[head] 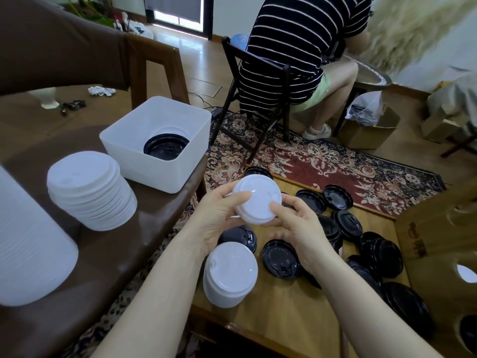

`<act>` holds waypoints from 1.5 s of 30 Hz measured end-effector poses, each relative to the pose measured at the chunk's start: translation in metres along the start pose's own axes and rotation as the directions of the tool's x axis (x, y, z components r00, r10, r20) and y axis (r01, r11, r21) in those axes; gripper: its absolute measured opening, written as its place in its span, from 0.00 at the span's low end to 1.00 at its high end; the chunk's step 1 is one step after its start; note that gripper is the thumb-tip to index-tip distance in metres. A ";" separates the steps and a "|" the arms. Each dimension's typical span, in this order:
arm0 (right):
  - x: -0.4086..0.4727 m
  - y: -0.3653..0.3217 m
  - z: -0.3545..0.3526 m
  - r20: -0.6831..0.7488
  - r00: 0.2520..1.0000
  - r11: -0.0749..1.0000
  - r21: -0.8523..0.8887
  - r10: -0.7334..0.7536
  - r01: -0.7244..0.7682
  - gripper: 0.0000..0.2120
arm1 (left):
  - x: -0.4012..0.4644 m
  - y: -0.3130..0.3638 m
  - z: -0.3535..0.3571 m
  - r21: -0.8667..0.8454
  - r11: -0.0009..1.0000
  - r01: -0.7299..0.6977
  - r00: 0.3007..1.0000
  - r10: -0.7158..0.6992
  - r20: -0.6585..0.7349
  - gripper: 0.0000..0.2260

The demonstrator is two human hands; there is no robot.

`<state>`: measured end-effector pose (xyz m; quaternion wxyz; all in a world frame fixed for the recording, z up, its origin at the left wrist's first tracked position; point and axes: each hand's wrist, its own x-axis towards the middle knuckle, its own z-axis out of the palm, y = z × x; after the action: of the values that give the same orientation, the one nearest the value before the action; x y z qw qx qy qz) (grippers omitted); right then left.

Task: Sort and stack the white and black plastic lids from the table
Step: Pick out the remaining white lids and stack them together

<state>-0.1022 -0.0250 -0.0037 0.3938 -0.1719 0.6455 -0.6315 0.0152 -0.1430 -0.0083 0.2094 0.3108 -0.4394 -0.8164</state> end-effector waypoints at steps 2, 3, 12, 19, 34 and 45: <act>0.010 0.003 0.000 -0.005 0.999 0.996 -0.088 -0.031 0.031 0.11 | 0.002 0.001 -0.005 0.015 1.000 -0.018 0.995 0.019 -0.096 0.15; 0.017 0.007 -0.001 -0.022 0.998 0.988 -0.146 -0.055 0.051 0.11 | 0.004 0.002 -0.008 0.029 0.999 -0.030 0.988 0.034 -0.154 0.16; 0.091 0.052 -0.008 0.309 0.912 0.428 -0.810 -0.269 0.401 0.19 | 0.015 -0.002 -0.021 0.192 0.977 -0.092 0.898 0.165 -0.407 0.19; 0.113 0.060 0.021 0.460 0.885 0.093 -0.880 -0.072 0.466 0.29 | 0.017 -0.001 -0.023 0.157 0.986 -0.055 0.888 0.120 -0.443 0.18; 0.080 0.070 -0.048 0.472 0.774 0.008 -0.852 -0.422 0.524 0.03 | 0.013 0.002 -0.020 0.162 0.986 -0.024 0.899 0.093 -0.428 0.18; 0.011 0.006 -0.042 -0.036 0.999 0.974 0.227 0.016 -0.008 0.05 | 0.011 0.001 -0.007 0.052 0.998 -0.024 0.939 0.040 -0.341 0.17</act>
<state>-0.1383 -0.0033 -0.0174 0.4024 -0.1100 0.5775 -0.7018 0.0126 -0.1540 -0.0140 0.2883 0.4457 -0.4205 -0.7358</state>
